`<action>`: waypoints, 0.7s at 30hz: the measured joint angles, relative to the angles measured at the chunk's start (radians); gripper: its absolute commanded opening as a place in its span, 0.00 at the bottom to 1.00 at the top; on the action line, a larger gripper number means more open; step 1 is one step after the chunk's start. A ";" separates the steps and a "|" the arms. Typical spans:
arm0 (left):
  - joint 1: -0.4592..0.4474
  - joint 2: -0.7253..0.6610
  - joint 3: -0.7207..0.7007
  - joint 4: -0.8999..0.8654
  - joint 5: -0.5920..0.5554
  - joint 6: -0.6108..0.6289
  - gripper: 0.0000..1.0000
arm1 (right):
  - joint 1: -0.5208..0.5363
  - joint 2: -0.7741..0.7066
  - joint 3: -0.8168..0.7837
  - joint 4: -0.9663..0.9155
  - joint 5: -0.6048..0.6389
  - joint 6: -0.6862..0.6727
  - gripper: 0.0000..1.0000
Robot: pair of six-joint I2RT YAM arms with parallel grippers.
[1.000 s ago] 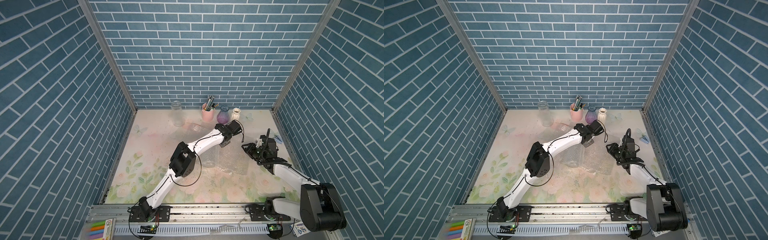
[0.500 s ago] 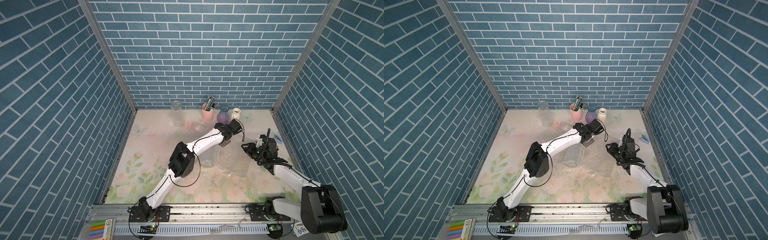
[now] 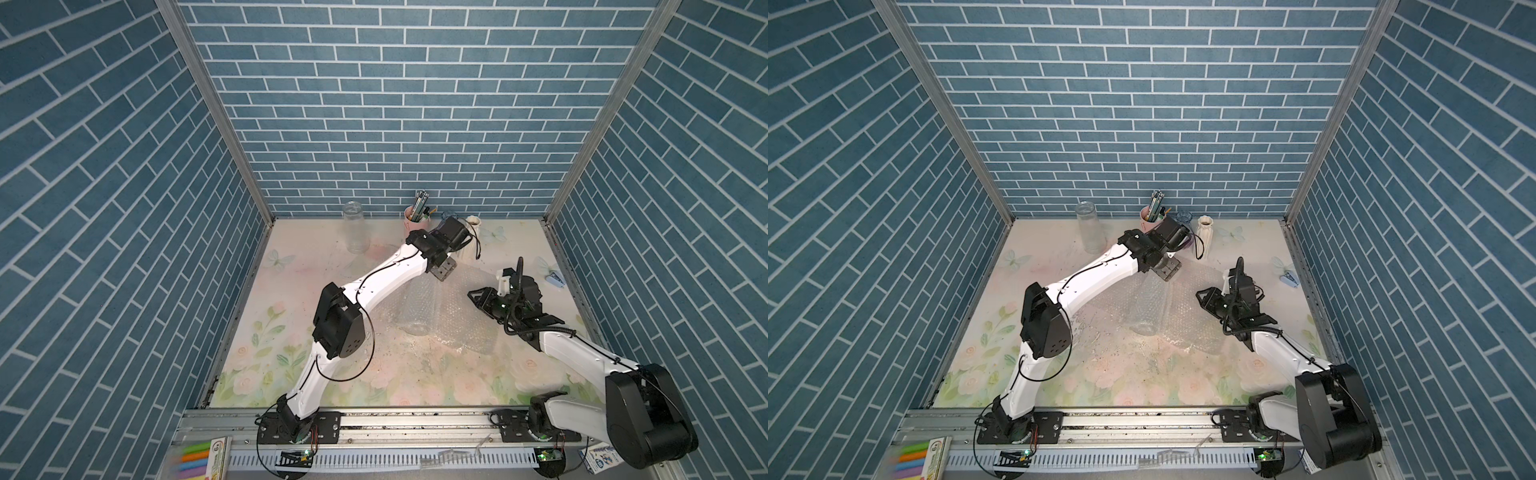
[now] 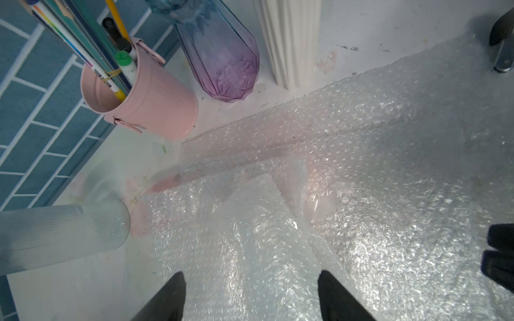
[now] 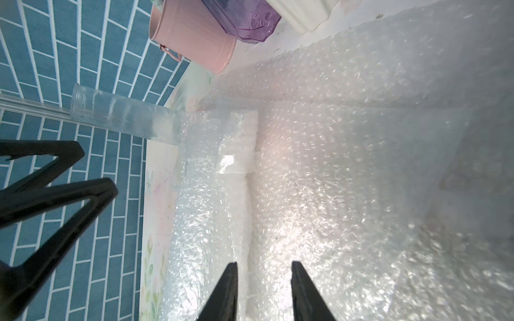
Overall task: Unwrap the vase from the bubble wrap
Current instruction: Unwrap the bubble wrap.
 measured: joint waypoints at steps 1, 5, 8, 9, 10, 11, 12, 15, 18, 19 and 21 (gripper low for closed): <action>0.010 -0.017 -0.027 0.005 0.008 -0.014 0.76 | 0.010 0.007 0.010 0.002 0.001 0.000 0.34; 0.050 -0.088 -0.187 0.047 0.051 -0.066 0.76 | 0.035 0.038 0.056 0.018 0.003 0.001 0.34; 0.063 -0.129 -0.303 0.079 0.083 -0.098 0.77 | 0.049 0.068 0.082 0.031 0.003 0.008 0.34; 0.064 -0.138 -0.332 0.088 0.091 -0.107 0.77 | 0.053 0.078 0.088 0.035 0.003 0.011 0.34; 0.064 -0.148 -0.362 0.099 0.103 -0.115 0.77 | 0.056 0.090 0.096 0.038 0.003 0.016 0.34; 0.064 -0.155 -0.390 0.109 0.115 -0.125 0.77 | 0.060 0.102 0.103 0.040 0.003 0.019 0.34; 0.065 -0.159 -0.410 0.119 0.125 -0.132 0.77 | 0.064 0.114 0.111 0.042 0.003 0.019 0.34; 0.070 -0.170 -0.474 0.158 0.158 -0.160 0.77 | 0.080 0.152 0.141 0.043 0.002 0.026 0.34; 0.088 -0.194 -0.521 0.211 0.198 -0.184 0.77 | 0.095 0.188 0.175 0.046 0.000 0.028 0.33; 0.095 -0.201 -0.534 0.220 0.206 -0.190 0.77 | 0.098 0.203 0.188 0.050 -0.001 0.032 0.33; 0.108 -0.209 -0.552 0.234 0.217 -0.200 0.77 | 0.106 0.226 0.210 0.057 -0.003 0.040 0.33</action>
